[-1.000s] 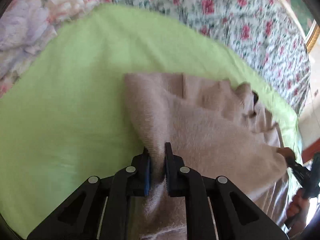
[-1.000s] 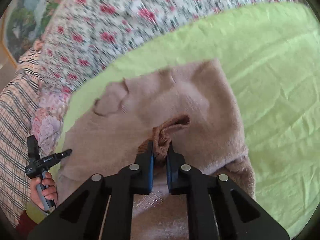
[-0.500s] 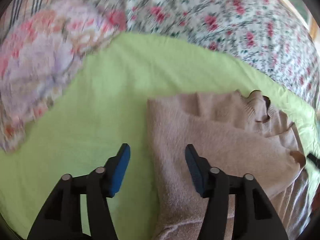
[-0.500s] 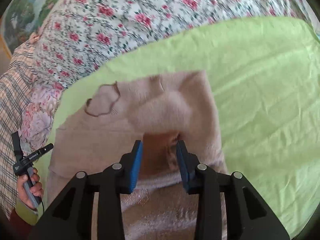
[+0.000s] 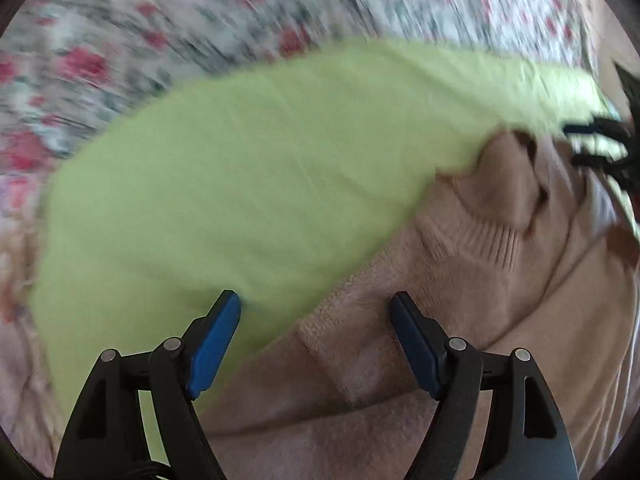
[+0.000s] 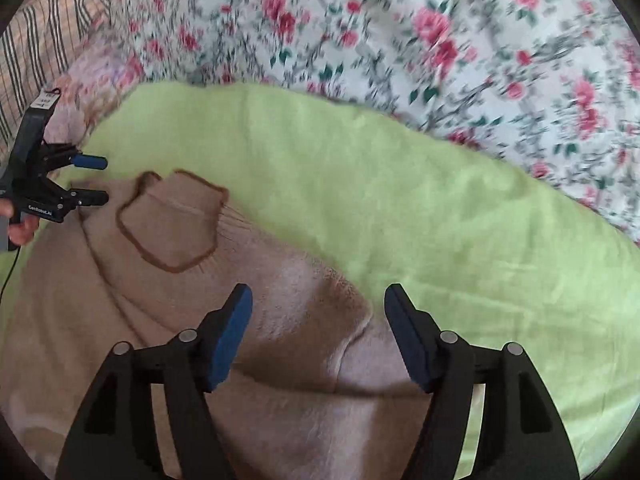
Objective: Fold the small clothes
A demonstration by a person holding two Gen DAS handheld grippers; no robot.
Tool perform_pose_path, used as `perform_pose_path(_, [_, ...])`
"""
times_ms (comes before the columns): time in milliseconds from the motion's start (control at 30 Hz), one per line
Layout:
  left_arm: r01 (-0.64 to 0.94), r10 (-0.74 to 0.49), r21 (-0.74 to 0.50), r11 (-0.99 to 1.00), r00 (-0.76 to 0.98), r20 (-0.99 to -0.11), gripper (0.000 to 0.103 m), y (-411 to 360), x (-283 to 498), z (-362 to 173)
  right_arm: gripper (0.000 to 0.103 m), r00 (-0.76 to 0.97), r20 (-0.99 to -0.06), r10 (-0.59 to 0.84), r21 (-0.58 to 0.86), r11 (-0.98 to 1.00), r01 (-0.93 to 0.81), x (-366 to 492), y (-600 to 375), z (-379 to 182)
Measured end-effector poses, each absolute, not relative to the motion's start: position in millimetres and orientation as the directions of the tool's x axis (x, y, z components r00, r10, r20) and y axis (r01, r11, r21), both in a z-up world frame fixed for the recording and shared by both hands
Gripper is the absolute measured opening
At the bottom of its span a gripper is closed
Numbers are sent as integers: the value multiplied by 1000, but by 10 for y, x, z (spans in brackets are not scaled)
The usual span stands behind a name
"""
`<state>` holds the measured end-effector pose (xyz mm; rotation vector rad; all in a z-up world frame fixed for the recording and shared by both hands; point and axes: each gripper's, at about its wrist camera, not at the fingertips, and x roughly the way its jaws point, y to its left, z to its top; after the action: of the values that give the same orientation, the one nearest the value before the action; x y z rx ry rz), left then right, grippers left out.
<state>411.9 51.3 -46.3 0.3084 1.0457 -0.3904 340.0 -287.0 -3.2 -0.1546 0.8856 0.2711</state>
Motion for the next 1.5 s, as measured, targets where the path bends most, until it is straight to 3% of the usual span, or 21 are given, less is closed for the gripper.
perform_pose_path(33, [468,-171,66,881,446,-879,72,509,4097,-507,67,582,-794,175,-11,953,-303,3439,-2873,-103])
perform_pose_path(67, [483,-195,61,874,463,-865,57,520,4038,-505,61,579,-800,157,-34,952,-304,3445,-2855,-172])
perform_pose_path(100, [498,-233,32,867,462,-856,29,544,3986,-499,36,589,-799,124,-70,953,-295,3416,-2833,-218])
perform_pose_path(133, [497,-248,22,867,470,-847,14,566,3938,-490,10,596,-796,102,-83,958,-274,3394,-2844,-231])
perform_pose_path(167, [489,-234,44,871,493,-838,9,576,3883,-485,11,604,-789,111,-48,969,-241,3375,-2883,-195])
perform_pose_path(333, [363,-88,210,908,653,-752,7,511,3731,-257,7,745,-667,20,-51,996,-73,3178,-3004,135])
perform_pose_path(467, [264,-2,213,941,632,-775,7,552,3952,-458,7,683,-729,-30,-52,999,-12,3417,-3022,-183])
perform_pose_path(667, [238,19,218,946,635,-772,10,535,3973,-506,9,674,-738,-28,-36,999,2,3416,-2977,-170])
perform_pose_path(833, [162,52,196,967,631,-774,43,655,3822,-169,38,702,-712,28,71,997,32,3002,-3108,161])
perform_pose_path(867, [141,63,196,970,635,-770,54,699,3779,-104,39,709,-705,31,81,996,36,2837,-3125,223])
perform_pose_path(1067, [66,-8,44,997,634,-773,71,1008,2859,101,44,703,-705,93,179,983,49,1769,-3214,247])
perform_pose_path(1500, [-44,-198,-266,963,552,-810,75,1378,583,-199,54,692,-702,170,319,943,92,-206,-3126,-5])
